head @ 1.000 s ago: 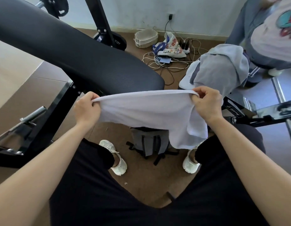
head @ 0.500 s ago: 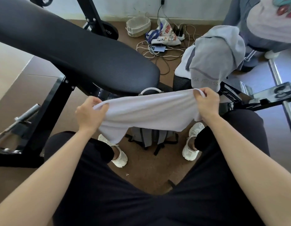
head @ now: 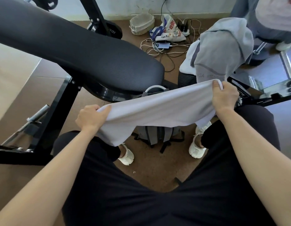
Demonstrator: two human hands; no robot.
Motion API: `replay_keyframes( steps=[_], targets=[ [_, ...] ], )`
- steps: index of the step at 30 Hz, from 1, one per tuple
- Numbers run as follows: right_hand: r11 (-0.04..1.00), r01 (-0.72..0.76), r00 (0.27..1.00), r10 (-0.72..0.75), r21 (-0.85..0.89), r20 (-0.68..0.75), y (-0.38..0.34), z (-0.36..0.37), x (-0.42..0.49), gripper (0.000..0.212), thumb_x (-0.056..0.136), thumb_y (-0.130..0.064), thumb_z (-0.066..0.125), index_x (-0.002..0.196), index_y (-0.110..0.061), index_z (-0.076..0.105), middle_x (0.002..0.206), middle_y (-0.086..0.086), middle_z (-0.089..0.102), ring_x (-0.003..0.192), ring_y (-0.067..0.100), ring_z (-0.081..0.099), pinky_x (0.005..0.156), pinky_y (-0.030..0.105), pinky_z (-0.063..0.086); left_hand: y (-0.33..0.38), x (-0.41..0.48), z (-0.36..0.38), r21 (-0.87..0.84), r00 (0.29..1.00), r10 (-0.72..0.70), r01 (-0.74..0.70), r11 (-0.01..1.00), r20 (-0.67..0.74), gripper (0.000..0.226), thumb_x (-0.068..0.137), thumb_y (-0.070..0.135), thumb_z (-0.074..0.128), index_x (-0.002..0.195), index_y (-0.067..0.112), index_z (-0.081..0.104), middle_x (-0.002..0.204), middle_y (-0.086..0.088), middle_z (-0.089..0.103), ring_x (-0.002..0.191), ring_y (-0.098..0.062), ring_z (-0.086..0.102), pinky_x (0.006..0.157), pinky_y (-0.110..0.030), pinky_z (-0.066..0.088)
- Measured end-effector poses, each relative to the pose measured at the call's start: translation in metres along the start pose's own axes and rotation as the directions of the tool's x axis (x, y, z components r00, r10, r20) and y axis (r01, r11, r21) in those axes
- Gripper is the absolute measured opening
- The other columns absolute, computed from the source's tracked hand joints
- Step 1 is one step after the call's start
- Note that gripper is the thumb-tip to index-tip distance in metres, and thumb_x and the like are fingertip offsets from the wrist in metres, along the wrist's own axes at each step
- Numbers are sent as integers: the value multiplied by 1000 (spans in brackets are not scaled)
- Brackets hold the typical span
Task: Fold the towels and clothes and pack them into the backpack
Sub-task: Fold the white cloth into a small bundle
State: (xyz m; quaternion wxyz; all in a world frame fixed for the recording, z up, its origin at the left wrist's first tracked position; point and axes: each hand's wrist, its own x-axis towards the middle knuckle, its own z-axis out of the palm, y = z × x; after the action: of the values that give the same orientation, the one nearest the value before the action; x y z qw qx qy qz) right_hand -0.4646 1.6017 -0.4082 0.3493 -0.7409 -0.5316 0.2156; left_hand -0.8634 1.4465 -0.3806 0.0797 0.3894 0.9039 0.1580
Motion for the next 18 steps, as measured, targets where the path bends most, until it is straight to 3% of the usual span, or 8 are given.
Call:
replay_keyframes(
  steps=[2, 5, 7, 9, 11, 13, 15, 18],
  targets=[
    [999, -21, 1000, 22, 28, -13, 1, -3, 2, 54, 103, -39, 52, 59, -16, 31, 61, 2, 41, 75, 27, 45, 69, 33, 26, -2, -2, 1, 81, 994, 91, -86, 993, -54, 41, 86, 47, 60, 61, 15, 55, 64, -2, 55, 69, -32, 55, 65, -34, 38],
    [997, -65, 998, 65, 27, -1, 3, 0, 5, 53, 102, -41, 52, 59, -15, 34, 69, 9, 49, 78, 27, 48, 70, 34, 31, -3, -3, 1, 198, 978, 201, -187, 962, -49, 21, 90, 37, 60, 80, 18, 63, 73, -5, 54, 73, -33, 52, 69, -37, 40],
    [996, -79, 997, 79, 30, 16, 1, 1, 5, 52, 101, -42, 53, 60, -13, 39, 74, 12, 53, 78, 28, 50, 70, 34, 33, -8, 2, 0, 313, 979, 198, -203, 928, 46, 15, 89, 29, 56, 81, 20, 65, 77, -7, 54, 77, -35, 54, 70, -37, 41],
    [995, -95, 995, 94, 31, 41, -2, 2, 3, 51, 101, -41, 53, 60, -12, 41, 68, 9, 50, 75, 28, 48, 68, 34, 31, -14, 10, 2, 319, 973, 130, -186, 929, 189, 16, 86, 21, 54, 77, 22, 66, 78, -8, 61, 78, -36, 59, 68, -36, 43],
    [991, -124, 990, 121, 43, 65, -5, 3, 2, 51, 100, -39, 54, 59, -11, 40, 61, 5, 43, 71, 27, 44, 65, 34, 30, -17, 16, 7, 171, 942, 58, -120, 978, 331, 21, 85, 15, 53, 70, 20, 67, 73, -8, 67, 72, -32, 60, 61, -32, 43],
    [987, -141, 987, 134, 80, 92, -6, 3, 0, 50, 97, -36, 57, 58, -11, 40, 57, 3, 37, 61, 21, 37, 58, 36, 30, -15, 17, 13, -116, 901, 17, 37, 993, 434, 26, 88, 6, 55, 72, 19, 70, 71, -9, 67, 69, -28, 60, 60, -30, 47],
    [980, -150, 984, 135, 129, 119, -8, 4, -3, 50, 94, -33, 63, 57, -12, 36, 56, 2, 32, 54, 16, 29, 51, 31, 29, -11, 16, 18, -336, 826, -19, 249, 908, 563, 21, 93, 0, 57, 89, 13, 73, 80, -11, 69, 74, -26, 63, 66, -31, 53],
    [975, -144, 977, 113, 171, 178, -10, 6, -9, 43, 89, -30, 69, 60, -11, 44, 60, -1, 40, 55, 12, 35, 50, 23, 32, -5, 12, 21, -445, 694, 54, 398, 802, 718, 14, 102, 12, 58, 101, 11, 72, 98, -13, 71, 83, -23, 67, 73, -33, 54]
  ],
)
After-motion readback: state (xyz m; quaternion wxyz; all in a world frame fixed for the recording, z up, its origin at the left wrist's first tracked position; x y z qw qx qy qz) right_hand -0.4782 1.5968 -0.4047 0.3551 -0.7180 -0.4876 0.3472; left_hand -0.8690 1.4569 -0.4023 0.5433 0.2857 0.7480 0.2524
